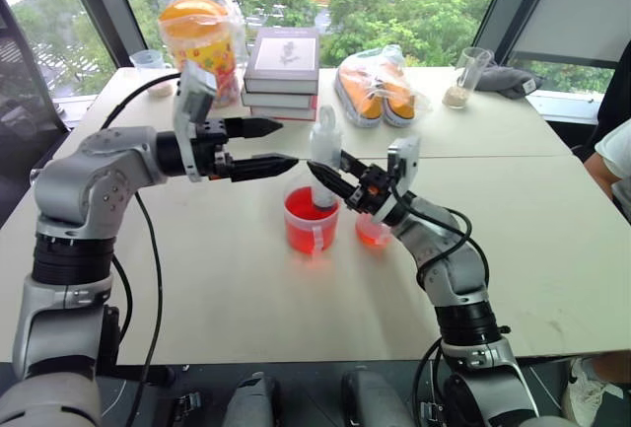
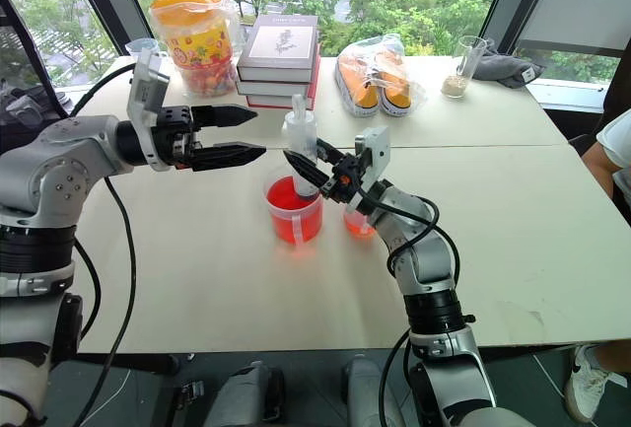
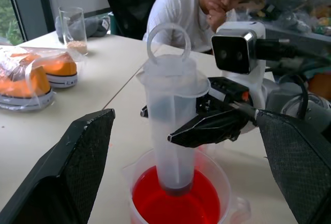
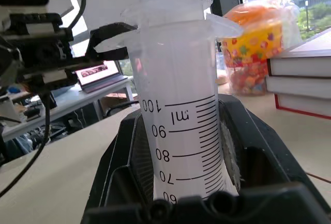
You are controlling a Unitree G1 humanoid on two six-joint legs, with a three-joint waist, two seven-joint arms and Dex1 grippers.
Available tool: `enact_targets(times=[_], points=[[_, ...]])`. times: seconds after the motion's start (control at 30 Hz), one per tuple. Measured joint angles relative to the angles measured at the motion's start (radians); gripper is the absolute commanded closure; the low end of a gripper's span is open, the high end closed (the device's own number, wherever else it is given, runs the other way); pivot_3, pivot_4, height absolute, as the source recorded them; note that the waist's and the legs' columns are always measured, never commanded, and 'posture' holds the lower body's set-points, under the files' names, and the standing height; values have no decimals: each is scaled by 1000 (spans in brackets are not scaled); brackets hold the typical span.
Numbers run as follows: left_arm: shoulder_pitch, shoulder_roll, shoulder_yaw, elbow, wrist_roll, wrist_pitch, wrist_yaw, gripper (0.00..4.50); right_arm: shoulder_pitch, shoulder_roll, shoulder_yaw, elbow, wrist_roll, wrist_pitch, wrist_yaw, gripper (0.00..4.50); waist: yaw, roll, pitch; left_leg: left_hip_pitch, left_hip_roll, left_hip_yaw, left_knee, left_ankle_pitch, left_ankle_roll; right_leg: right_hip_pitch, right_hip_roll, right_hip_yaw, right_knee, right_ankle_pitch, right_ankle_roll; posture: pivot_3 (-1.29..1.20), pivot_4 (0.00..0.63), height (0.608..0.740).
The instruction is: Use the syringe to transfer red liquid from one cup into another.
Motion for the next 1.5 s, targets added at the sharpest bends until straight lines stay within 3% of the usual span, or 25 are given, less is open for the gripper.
enact_targets(times=[0.4,0.63,0.77,0.93,1.5], points=[[-62,-83,-60,29,9,-4,-60,0,1,-2,36,29,-27,-47,-1,3092,1,0,0,0,0,0,0,0,0,0,0,0,0,0,0,0,150,740],[-130,-189,-92,133,64,-59,-63,0,8,-12,25,29,-28,-46,-12,3092,3,0,0,0,0,0,0,0,0,0,0,0,0,0,0,0,150,740],[-150,-228,-91,186,86,-85,-61,1825,13,-14,19,29,-24,-45,-14,3092,1,0,0,0,0,0,0,0,0,0,0,0,0,0,0,0,150,740],[-153,-243,-77,206,98,-93,-57,4424,14,-20,32,14,-24,-42,-9,3092,0,0,0,0,0,0,0,0,0,0,0,0,0,0,0,0,150,740],[-205,-233,-74,226,110,-99,-69,4424,15,-41,16,-60,34,68,-13,3092,1,0,0,0,0,-1,0,0,0,0,0,0,0,0,0,0,150,740]])
